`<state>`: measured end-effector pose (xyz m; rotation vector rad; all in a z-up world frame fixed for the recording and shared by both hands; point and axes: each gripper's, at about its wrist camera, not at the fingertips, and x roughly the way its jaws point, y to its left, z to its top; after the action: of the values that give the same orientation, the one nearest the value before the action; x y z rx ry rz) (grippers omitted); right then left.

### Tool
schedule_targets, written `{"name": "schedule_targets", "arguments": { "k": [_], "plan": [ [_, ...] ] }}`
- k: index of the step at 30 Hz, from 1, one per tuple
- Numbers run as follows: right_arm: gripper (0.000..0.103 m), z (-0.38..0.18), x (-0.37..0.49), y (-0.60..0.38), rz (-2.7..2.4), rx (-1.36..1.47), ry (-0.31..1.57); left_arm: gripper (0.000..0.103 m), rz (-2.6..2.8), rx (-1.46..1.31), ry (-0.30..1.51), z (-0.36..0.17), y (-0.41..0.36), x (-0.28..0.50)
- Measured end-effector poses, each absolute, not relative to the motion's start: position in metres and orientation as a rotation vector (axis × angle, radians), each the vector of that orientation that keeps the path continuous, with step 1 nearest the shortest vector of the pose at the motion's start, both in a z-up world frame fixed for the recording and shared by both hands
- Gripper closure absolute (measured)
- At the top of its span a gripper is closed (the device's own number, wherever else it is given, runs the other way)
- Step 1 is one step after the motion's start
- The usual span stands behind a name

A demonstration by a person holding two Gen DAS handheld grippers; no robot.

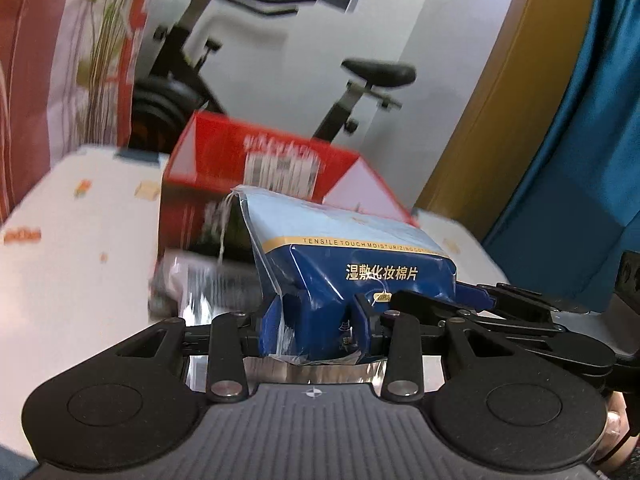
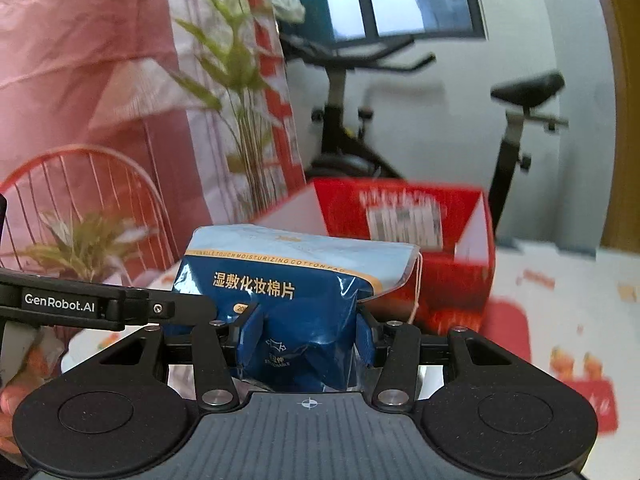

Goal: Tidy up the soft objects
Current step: 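Lift the blue bag with the left tool and release it into the red box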

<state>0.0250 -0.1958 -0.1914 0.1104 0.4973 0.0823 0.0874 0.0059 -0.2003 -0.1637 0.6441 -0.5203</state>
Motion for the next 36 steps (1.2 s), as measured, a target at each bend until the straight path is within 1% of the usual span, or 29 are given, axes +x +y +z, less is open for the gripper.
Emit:
{"name": "schedule_targets", "arguments": {
  "k": [5,12,16,20,23,30,36],
  "plan": [
    [0.058,-0.162,0.053,-0.209,0.075,0.109,0.446,0.062,-0.550,-0.159,0.557,-0.176,0.000,0.101],
    [0.058,-0.138,0.115,-0.230,0.074,0.091,0.415,0.062,-0.543,-0.162,0.526,-0.151,-0.013,0.154],
    [0.058,-0.135,0.151,-0.247,0.079,0.112,0.419,0.062,-0.545,-0.171,0.524,-0.142,-0.015,0.186],
    [0.058,-0.145,0.184,-0.255,0.066,0.093,0.446,0.062,-0.533,-0.202,0.551,-0.145,-0.014,0.219],
    [0.058,-0.158,0.211,-0.265,0.050,0.133,0.504,0.062,-0.521,-0.189,0.587,-0.152,-0.021,0.245],
    [0.058,-0.203,0.264,-0.282,0.012,0.219,0.657,0.062,-0.480,-0.274,0.720,-0.187,-0.020,0.300],
    [0.058,-0.231,0.293,-0.293,-0.021,0.289,0.773,0.062,-0.460,-0.275,0.840,-0.212,-0.027,0.331]
  ]
}}
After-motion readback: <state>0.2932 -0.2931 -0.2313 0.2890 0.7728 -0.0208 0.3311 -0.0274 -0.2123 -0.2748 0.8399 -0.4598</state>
